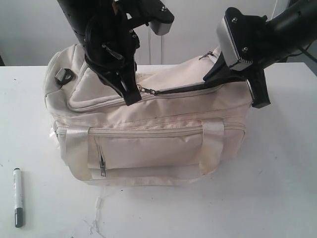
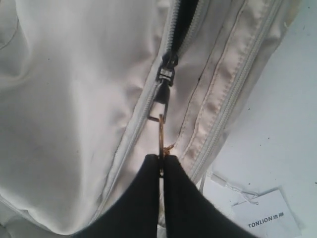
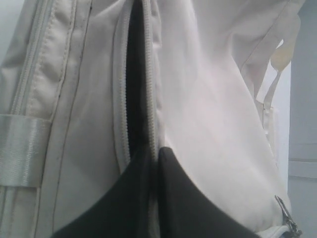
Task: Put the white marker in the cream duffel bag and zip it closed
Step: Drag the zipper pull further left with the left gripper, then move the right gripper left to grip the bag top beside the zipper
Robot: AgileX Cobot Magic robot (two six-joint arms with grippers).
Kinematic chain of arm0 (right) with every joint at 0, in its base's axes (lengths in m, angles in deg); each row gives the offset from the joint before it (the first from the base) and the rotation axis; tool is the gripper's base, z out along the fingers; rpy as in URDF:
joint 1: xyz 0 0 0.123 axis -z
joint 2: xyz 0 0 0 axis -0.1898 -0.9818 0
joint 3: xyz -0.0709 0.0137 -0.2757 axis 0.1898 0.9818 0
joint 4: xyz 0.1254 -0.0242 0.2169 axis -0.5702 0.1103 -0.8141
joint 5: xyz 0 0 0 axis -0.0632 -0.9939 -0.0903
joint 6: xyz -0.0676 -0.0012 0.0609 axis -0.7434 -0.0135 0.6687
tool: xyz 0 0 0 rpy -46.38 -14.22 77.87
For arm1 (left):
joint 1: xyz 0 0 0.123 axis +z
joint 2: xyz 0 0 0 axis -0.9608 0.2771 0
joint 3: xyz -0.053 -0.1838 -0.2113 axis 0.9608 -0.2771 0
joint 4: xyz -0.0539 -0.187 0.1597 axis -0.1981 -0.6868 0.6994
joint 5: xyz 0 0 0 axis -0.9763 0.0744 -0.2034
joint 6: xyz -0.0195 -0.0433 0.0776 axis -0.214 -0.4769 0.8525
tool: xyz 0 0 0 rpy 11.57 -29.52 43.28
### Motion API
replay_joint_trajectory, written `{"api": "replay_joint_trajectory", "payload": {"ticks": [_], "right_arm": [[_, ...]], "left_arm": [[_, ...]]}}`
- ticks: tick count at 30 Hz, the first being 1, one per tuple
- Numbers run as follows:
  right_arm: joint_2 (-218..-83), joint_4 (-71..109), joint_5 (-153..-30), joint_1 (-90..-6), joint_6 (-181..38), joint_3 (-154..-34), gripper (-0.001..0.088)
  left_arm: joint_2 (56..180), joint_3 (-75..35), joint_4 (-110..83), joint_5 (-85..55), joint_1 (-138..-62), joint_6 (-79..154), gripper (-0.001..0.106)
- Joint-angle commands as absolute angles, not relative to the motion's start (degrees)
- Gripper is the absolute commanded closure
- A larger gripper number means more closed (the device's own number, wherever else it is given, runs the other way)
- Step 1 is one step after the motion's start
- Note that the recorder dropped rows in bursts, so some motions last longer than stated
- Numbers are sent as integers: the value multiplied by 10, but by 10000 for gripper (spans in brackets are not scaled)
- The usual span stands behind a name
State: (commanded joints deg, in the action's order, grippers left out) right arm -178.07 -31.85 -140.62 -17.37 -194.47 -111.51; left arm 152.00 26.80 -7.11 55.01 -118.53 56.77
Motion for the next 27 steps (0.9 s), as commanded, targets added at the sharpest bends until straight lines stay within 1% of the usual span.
{"api": "replay_joint_trajectory", "payload": {"ticks": [7,22,24,25,27], "right_arm": [[-1781,-309,-1406,-174,-1945,-1115,868],[-1781,-294,-1411,-174,-1929,-1115,868],[-1781,-317,-1417,-174,-1912,-1115,866],[-1781,-330,-1417,-174,-1911,-1115,854],[-1781,-347,-1417,-174,-1911,-1115,753]], "left_arm": [[1493,268,-71,550,-1185,568,1053],[1492,268,-63,550,-1185,577,1053],[1492,268,-62,550,-1185,577,1053],[1492,268,-62,550,-1185,577,1053],[1492,268,-62,550,-1185,577,1053]]}}
